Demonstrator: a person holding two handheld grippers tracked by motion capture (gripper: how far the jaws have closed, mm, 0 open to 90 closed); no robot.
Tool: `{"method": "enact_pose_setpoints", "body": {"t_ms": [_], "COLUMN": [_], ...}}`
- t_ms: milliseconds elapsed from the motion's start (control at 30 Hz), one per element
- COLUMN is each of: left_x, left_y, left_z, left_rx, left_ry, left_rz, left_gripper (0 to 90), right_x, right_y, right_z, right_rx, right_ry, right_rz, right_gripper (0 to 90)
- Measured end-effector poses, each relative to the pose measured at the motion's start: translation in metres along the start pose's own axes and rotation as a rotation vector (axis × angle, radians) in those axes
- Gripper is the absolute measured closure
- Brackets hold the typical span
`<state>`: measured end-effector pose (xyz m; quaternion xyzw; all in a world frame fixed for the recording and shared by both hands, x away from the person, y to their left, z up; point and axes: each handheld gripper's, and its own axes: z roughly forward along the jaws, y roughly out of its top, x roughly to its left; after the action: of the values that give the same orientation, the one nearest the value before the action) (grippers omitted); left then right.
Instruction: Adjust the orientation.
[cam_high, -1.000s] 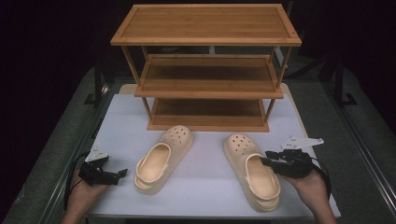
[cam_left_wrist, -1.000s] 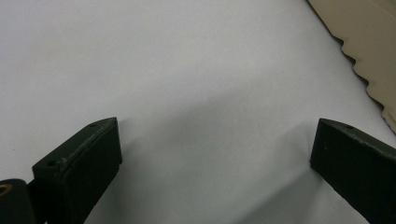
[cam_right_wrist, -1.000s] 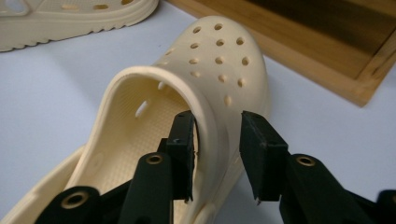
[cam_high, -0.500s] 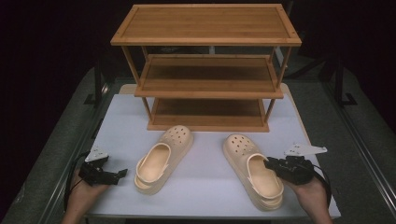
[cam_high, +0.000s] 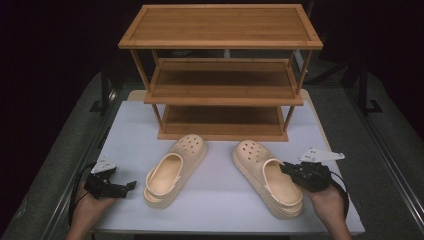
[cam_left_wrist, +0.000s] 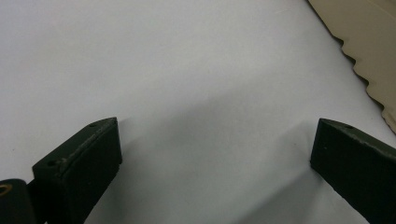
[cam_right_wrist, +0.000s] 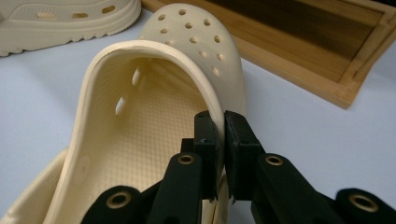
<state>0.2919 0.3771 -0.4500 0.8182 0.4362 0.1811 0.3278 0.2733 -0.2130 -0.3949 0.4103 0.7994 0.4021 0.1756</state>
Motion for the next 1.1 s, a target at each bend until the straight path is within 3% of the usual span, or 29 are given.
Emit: {"method": "enact_pose_setpoints", "body": {"t_ms": [433,633,933,1100], "left_x": [0.0,0.0,0.0,-0.003], "left_y": [0.0,0.0,0.001,0.01], "left_z": [0.0,0.0,-0.001,-0.01], "left_rx": [0.0,0.0,-0.001,-0.044], "left_ry": [0.0,-0.001,-0.008,-0.054], "left_rz": [0.0,-0.002,0.003,-0.003], "left_gripper": [1.3,1.2,1.3,3.8], "right_x": [0.02,0.025,0.023,0.021], "right_y": [0.033,0.037,0.036,0.036], "right_z": [0.045,0.06,0.063,0.063], "right_rx": [-0.008,0.006,0.009,0.009], "right_ry": [0.023,0.038,0.059,0.075], "right_rz": [-0.046,-0.058,-0.04,-0.034], "right_gripper": [83.7,83.4,82.4,82.0]}}
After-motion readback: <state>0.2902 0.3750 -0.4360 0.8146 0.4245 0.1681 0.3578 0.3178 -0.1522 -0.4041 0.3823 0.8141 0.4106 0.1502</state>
